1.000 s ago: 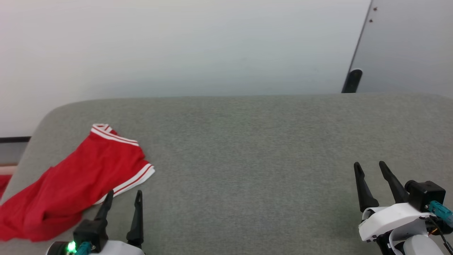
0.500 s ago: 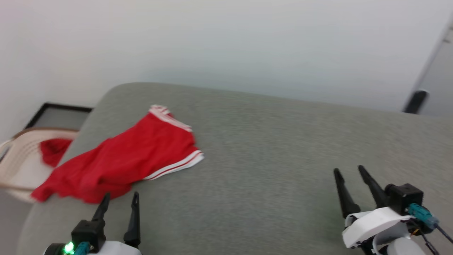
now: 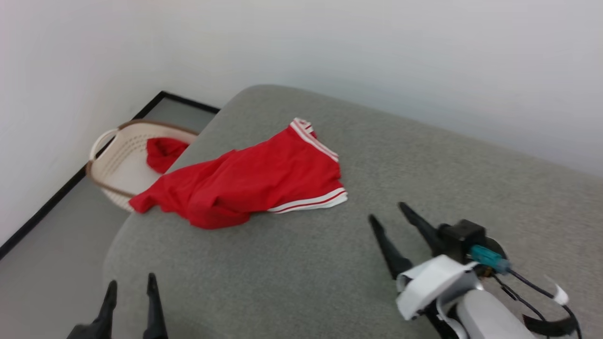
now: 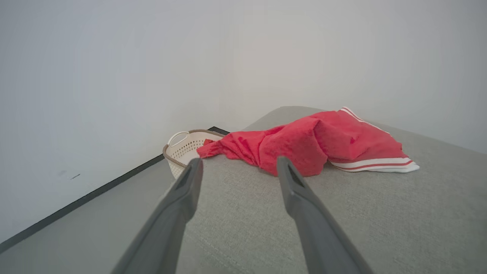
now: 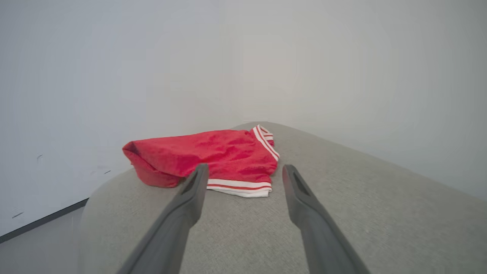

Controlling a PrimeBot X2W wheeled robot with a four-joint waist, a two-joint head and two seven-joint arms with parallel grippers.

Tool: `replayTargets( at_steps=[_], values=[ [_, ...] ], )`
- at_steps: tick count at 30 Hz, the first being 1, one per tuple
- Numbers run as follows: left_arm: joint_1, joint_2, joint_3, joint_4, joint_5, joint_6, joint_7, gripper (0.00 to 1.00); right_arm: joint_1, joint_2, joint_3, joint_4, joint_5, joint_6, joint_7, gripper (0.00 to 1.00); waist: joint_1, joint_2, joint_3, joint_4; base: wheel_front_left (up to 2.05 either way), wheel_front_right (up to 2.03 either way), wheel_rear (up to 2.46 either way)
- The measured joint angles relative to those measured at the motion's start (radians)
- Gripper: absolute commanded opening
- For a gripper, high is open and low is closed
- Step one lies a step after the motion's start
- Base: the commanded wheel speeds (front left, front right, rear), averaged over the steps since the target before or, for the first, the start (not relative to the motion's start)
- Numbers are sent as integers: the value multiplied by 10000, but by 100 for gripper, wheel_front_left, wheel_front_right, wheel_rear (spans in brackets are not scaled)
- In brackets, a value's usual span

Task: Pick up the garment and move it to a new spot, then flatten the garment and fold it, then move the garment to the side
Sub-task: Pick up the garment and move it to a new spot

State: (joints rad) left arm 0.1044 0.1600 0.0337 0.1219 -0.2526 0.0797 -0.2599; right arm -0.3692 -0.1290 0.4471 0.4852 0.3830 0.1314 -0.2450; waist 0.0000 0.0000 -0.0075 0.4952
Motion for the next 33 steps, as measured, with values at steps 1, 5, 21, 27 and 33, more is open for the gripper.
replayTargets(
  at_steps=[1, 5, 21, 27, 33],
  values=[
    [108, -75, 67, -111, -38, 29, 0, 100, -141, 10, 228, 92, 127, 0, -2, 100, -1, 0, 71, 77, 0, 0, 0],
    [466, -305, 360, -546, -104, 188, -17, 100, -582, 44, 959, 431, 510, 0, -25, 100, 0, 0, 316, 292, 0, 0, 0],
    [-591, -65, -261, -203, 157, -1093, 71, 100, -537, -251, 876, 667, 792, 0, -163, 100, 0, 0, 594, 257, 0, 0, 0],
    [-3436, 988, -1152, 1041, 552, -1877, 477, 100, -224, -449, 368, 82, 17, -2, -163, 100, 0, 0, 925, 46, 0, 0, 0],
    [-6076, 2073, -2322, 2974, 107, -2077, 742, 100, -1158, -472, 725, -614, -314, 0, -163, 100, 0, 0, 1410, -569, 0, 0, 0]
  ],
)
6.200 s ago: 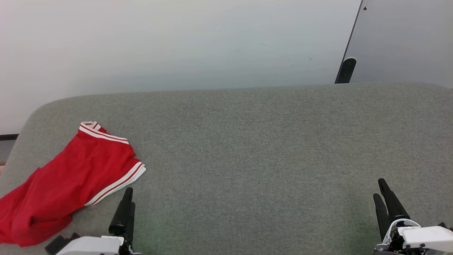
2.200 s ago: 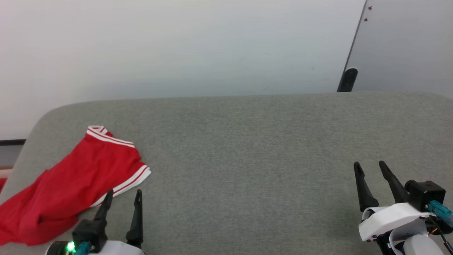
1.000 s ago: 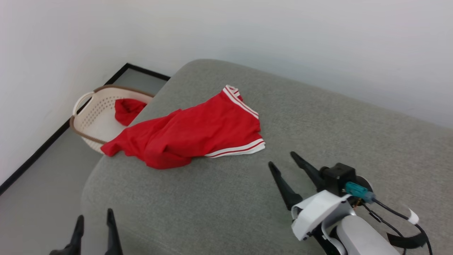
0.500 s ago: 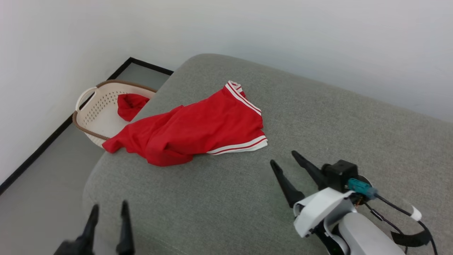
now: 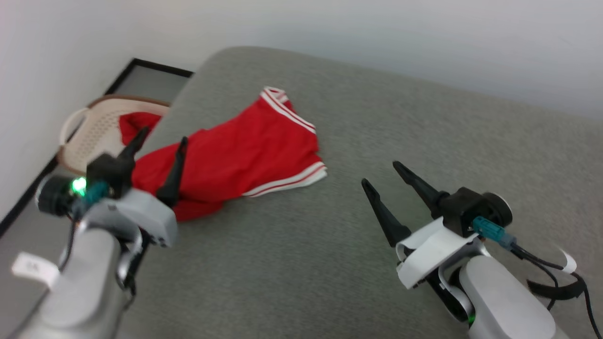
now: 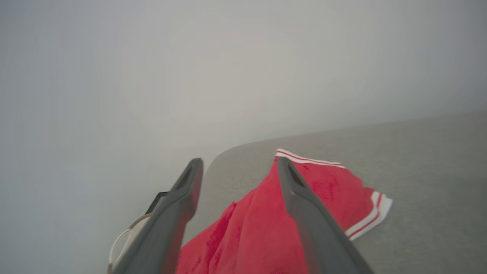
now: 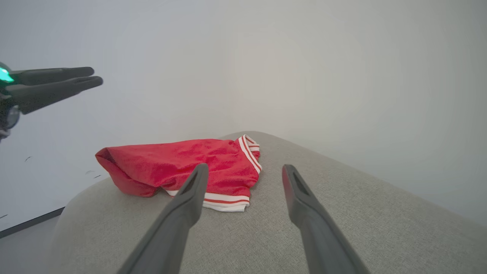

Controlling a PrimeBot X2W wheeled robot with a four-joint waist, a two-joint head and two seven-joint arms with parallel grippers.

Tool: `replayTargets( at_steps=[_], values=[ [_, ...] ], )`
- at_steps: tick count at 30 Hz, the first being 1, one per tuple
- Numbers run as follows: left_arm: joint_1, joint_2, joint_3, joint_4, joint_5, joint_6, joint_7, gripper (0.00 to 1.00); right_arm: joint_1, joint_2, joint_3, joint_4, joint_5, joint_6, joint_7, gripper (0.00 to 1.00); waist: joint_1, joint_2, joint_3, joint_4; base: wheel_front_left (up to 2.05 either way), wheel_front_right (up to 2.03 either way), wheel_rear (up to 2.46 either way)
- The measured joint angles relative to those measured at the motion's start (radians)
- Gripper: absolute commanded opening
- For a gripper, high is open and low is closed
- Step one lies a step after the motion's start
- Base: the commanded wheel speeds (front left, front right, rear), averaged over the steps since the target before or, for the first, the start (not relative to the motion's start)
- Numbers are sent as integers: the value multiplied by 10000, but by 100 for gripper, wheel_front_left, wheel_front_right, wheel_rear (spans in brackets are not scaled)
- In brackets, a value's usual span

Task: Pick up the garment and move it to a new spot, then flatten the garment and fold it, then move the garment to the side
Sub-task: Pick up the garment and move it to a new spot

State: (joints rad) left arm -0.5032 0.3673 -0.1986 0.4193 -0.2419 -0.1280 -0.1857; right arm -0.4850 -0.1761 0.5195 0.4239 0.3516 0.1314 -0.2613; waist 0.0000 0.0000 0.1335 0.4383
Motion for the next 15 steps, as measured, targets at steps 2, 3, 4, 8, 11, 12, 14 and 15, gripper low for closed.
replayTargets(
  at_steps=[2, 3, 4, 8, 11, 12, 14, 15],
  values=[
    [-704, 479, -704, 775, -506, -10, 270, 100, -171, -31, 75, -113, 2, 0, 2, 100, 0, 0, 221, -282, 0, 0, 0],
    [-1050, 662, -1014, 1200, -884, -10, 445, 100, -255, -54, 81, -167, 6, 0, 0, 100, 0, 0, 346, -442, 0, 0, 0],
    [-1360, 851, -1294, 1559, -1210, -12, 616, 100, -344, -50, 104, -224, 10, 0, 0, 100, 0, 0, 479, -603, 0, 0, 0],
    [-2437, 1569, -2115, 2823, -2740, -13, 1534, 100, -660, -29, 196, -376, 17, 0, 0, 100, 1, 0, 1052, -1314, 0, 0, 0],
    [-2801, 1918, -2709, 3455, -3879, -13, 2702, 100, -789, 59, 113, -514, 81, 0, -2, 100, 0, 0, 1423, -1862, 0, 0, 0],
    [-2873, 2021, -2922, 3593, -4234, -12, 3149, 100, -792, 81, 73, -554, 81, 0, -2, 100, 0, 0, 1536, -2037, 0, 0, 0],
    [-3020, 2266, -3310, 3762, -4780, -12, 3896, 100, -793, 111, 6, -612, 79, 0, -2, 100, 0, 0, 1753, -2385, 0, 0, 0],
    [-3116, 2374, -3446, 3877, -5089, -13, 4305, 100, -793, 115, -31, -631, 79, 0, -2, 100, 0, 0, 1855, -2548, 0, 0, 0]
  ],
)
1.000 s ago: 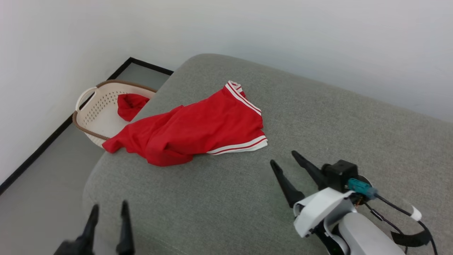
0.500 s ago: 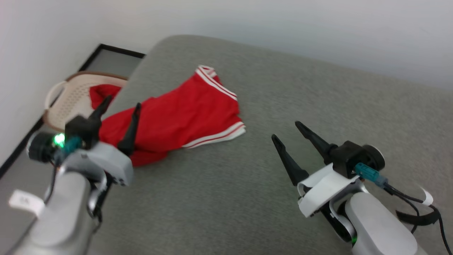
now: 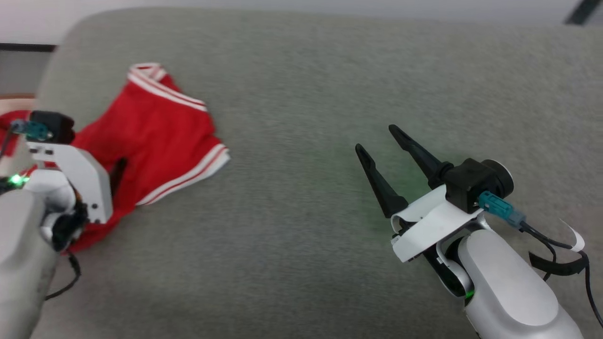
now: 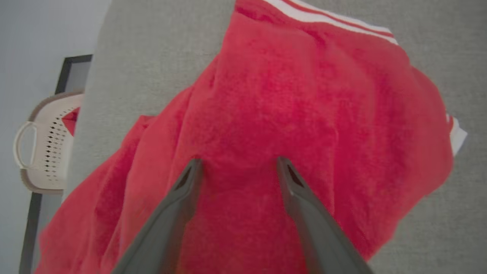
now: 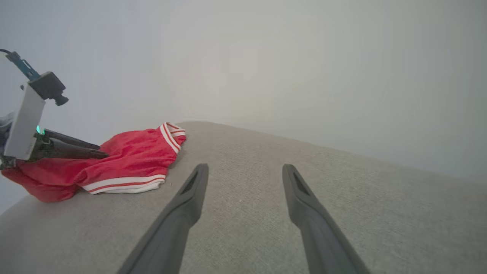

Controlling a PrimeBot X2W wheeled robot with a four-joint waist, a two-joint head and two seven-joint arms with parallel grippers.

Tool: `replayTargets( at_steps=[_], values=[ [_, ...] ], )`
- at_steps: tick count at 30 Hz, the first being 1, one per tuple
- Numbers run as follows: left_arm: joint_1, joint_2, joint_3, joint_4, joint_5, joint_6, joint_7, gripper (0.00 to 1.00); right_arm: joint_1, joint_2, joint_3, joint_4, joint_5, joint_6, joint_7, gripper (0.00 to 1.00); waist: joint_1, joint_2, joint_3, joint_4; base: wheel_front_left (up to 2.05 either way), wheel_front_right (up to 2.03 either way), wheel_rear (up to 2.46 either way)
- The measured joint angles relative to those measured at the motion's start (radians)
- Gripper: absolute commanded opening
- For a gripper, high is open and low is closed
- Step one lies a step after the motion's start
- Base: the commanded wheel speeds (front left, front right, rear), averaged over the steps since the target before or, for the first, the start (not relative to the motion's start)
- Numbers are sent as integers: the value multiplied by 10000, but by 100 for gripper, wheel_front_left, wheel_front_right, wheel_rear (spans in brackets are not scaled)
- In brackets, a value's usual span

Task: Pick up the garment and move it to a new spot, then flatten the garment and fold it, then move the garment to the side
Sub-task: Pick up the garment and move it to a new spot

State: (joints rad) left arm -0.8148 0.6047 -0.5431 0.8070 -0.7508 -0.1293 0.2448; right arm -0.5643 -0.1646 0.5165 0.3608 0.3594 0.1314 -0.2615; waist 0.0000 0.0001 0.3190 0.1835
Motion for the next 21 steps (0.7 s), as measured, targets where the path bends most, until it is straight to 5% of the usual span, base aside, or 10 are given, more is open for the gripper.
replayTargets(
  at_steps=[7, 17, 18, 19, 21],
  values=[
    [-327, 543, -364, 479, -1741, 2, 1705, 100, -8, 67, -257, -305, -94, 0, 0, 100, 0, 0, 715, -956, 0, 0, 0],
    [-794, 1200, -727, 767, -3005, -13, 2163, 100, 3, 40, -437, -715, -263, 0, 0, 100, -1, 0, 1651, -1702, 0, 0, 0],
    [-798, 1239, -784, 734, -3085, -12, 2067, 47, 10, 44, -447, -715, -265, 0, 0, 100, 0, -1, 1692, -1749, 0, 0, 0],
    [-797, 1243, -803, 727, -3189, -12, 1918, 9, 15, 46, -456, -715, -265, 0, 0, 100, 0, 0, 1713, -1787, 0, 0, 0],
    [-797, 1229, -823, 708, -3413, 10, 1503, 0, 26, 52, -481, -700, -267, 0, 0, 100, 0, 0, 1687, -1820, 0, 0, 0]
  ],
)
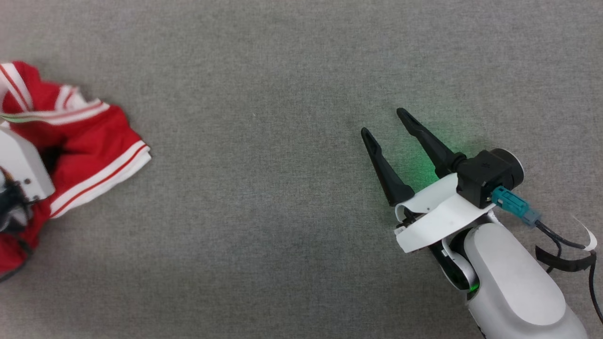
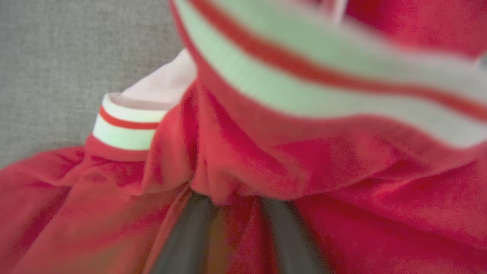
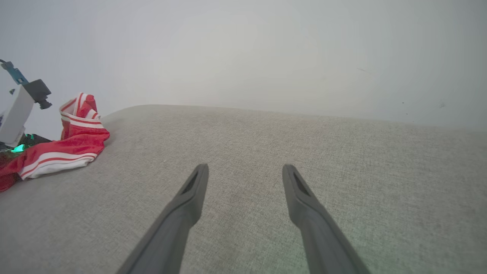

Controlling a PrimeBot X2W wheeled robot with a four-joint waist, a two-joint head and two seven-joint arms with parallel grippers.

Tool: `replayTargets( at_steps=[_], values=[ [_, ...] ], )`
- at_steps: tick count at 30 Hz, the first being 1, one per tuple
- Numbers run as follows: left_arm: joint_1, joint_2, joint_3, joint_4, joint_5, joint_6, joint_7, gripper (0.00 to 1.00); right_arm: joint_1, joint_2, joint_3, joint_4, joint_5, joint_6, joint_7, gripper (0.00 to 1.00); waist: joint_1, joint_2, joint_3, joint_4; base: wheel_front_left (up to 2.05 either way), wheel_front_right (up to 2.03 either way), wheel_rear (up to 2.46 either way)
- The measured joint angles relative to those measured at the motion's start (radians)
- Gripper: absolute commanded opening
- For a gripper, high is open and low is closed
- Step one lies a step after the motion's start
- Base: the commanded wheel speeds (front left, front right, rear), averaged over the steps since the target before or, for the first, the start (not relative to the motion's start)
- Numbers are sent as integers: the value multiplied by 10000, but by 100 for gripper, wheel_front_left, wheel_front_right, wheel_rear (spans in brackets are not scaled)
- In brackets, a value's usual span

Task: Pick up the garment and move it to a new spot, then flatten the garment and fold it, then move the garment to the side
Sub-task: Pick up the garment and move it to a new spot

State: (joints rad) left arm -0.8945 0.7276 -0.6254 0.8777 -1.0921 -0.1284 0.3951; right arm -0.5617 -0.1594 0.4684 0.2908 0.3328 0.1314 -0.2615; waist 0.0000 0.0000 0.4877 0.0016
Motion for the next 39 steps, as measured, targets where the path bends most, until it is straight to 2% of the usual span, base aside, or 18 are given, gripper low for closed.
replayTargets(
  at_steps=[5, 10, 14, 21, 31, 35, 39],
  values=[
    [233, -173, -40, -247, -589, 56, -1467, 0, 151, 178, -207, 44, 165, 0, 0, 100, 0, 0, -317, 22, 0, 0, 0],
    [404, -385, -328, -1358, -1074, -8, -2824, 0, 587, 349, -773, 84, 454, 0, 0, 100, 0, 0, -862, 71, 0, 0, 0],
    [390, 63, -779, -2278, -1133, -6, -3390, 0, 1016, 449, -1177, 67, 571, 0, 0, 100, 0, 0, -1328, 80, 0, 0, 0],
    [-89, 40, -1632, -4429, -1597, -6, -3638, 0, 1677, 665, -2100, -96, 642, 0, -2, 100, 0, 0, -2001, -182, 0, 0, 0],
    [-1418, -1480, -2675, -6228, -2036, -6, -2587, 0, 2256, 943, -3164, -443, 874, 0, -2, 100, 0, 0, -2237, -1329, 0, 0, 0],
    [-2303, -2362, -3273, -5762, -1616, -6, -2284, 0, 2258, 1009, -3358, -558, 1009, -2, -15, 100, 0, 0, -2111, -1839, 0, 0, 0],
    [-3201, -3189, -3544, -4984, -1363, -6, -2598, 0, 2116, 1055, -3359, -675, 1250, -2, -17, 100, 0, 0, -1850, -2338, 0, 0, 0]
  ],
)
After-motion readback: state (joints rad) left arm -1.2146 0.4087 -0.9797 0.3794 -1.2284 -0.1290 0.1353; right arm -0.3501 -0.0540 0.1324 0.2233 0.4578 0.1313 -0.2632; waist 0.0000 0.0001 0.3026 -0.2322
